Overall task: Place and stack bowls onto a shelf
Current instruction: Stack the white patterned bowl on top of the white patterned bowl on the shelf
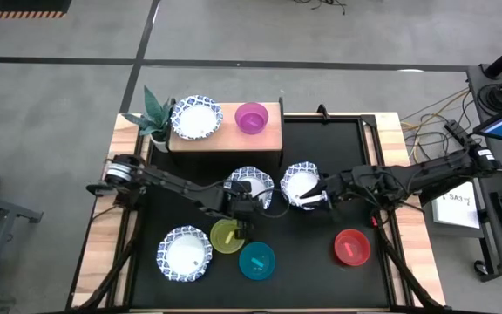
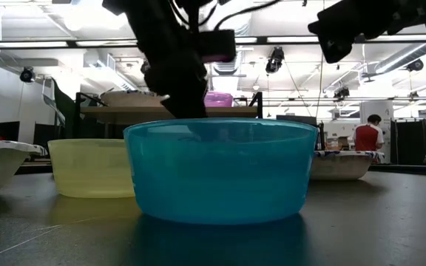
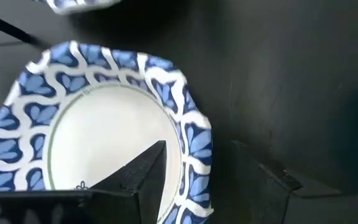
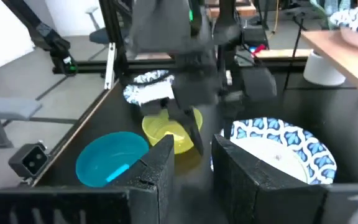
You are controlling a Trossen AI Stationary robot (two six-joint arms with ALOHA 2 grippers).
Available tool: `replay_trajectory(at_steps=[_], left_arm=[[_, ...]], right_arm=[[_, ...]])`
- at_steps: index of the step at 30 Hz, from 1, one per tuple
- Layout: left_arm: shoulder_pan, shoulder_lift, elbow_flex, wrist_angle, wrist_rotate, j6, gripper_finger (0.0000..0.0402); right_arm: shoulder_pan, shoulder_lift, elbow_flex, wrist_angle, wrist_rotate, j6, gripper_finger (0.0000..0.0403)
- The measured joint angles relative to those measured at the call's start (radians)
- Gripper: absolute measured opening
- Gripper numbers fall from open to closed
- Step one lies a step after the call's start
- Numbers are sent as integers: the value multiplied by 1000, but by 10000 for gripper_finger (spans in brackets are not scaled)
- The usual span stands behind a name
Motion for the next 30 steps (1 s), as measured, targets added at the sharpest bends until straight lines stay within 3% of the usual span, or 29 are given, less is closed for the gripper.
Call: replay_trajectory(at_steps=[12, 16, 23, 30], left_arm=[[16, 22, -32, -4, 1, -27, 149], [19, 22, -32, -8, 0, -29, 112], [21, 22, -32, -10, 0, -30, 15], [21, 0, -33, -22, 0, -30, 5]], right_arm=[[6, -19, -17, -54, 0, 48, 93], [6, -13, -30, -53, 0, 76, 88], [6, -14, -41, -53, 1, 90, 90], [6, -14, -41, -54, 2, 93, 84]])
